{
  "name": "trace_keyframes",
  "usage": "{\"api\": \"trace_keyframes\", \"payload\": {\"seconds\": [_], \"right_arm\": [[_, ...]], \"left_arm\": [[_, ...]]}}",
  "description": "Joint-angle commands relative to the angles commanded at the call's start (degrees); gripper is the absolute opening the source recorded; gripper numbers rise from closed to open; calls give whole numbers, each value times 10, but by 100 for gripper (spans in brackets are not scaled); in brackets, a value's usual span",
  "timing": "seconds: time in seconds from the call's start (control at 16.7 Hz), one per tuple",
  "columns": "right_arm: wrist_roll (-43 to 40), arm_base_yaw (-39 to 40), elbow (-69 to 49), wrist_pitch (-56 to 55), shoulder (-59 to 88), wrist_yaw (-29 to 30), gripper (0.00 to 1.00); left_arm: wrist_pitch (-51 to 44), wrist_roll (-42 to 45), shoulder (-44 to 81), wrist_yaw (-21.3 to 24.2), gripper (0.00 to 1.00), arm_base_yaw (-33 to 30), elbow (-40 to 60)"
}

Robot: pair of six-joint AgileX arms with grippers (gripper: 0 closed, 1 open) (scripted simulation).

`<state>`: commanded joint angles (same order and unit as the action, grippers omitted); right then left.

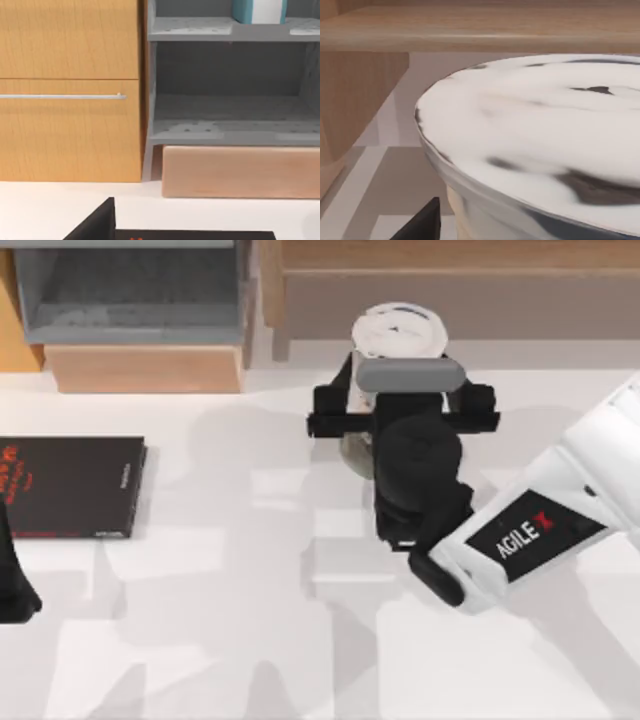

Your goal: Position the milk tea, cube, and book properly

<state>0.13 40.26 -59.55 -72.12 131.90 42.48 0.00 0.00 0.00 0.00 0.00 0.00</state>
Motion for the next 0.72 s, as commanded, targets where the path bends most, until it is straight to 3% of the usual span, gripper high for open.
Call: {"api": "trace_keyframes", "payload": {"seconds": [0.72], "right_arm": [[1,29,60,-34,-25,30,100]], "left_arm": [[0,0,0,0,100,0,0]]}}
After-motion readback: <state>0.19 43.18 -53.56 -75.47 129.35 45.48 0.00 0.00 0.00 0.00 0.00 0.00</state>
